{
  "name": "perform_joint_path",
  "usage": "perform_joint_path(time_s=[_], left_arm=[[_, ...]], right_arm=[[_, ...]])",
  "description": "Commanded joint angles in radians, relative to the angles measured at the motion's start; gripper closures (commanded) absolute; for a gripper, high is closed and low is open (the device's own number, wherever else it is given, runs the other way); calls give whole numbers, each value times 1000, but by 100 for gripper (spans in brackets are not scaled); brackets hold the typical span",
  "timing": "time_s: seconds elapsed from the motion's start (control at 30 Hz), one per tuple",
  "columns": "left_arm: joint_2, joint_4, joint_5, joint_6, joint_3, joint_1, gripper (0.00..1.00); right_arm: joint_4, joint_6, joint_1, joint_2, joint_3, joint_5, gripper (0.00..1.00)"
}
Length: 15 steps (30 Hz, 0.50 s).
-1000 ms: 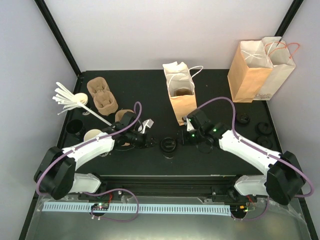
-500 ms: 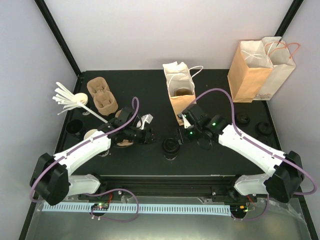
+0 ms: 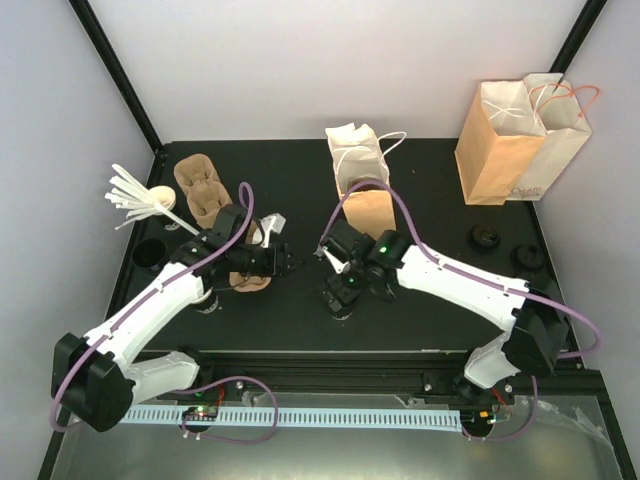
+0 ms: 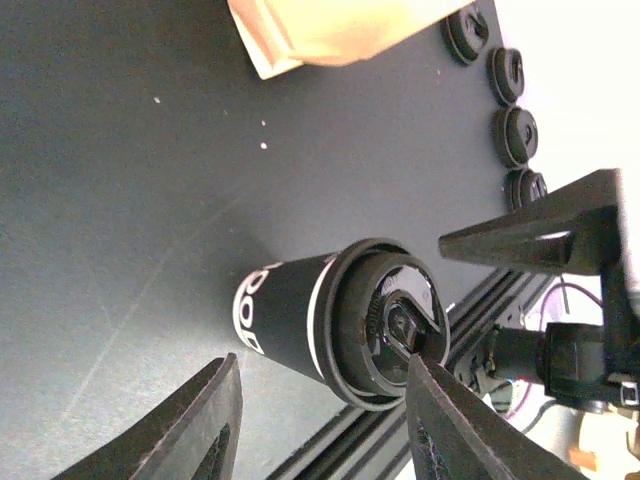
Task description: Pack the takeout coffee
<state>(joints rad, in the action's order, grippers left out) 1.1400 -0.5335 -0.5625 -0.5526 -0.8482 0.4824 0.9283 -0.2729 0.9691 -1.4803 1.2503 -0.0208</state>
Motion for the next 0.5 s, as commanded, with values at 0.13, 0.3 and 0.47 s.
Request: perform_joint_path(time_s=[0.13,0.3,0.47], left_arm=[[-80,-79,59,57,-47,-53,52],[-86,-83,60,63,-42,-63,52],[-83,-88,59,70,-40,-68,52]], right_arm=[[85,-18,41,-99,80,121,9],[97,-28,59,-120,86,127,11],[104,-31,83,-131,87,124,9]])
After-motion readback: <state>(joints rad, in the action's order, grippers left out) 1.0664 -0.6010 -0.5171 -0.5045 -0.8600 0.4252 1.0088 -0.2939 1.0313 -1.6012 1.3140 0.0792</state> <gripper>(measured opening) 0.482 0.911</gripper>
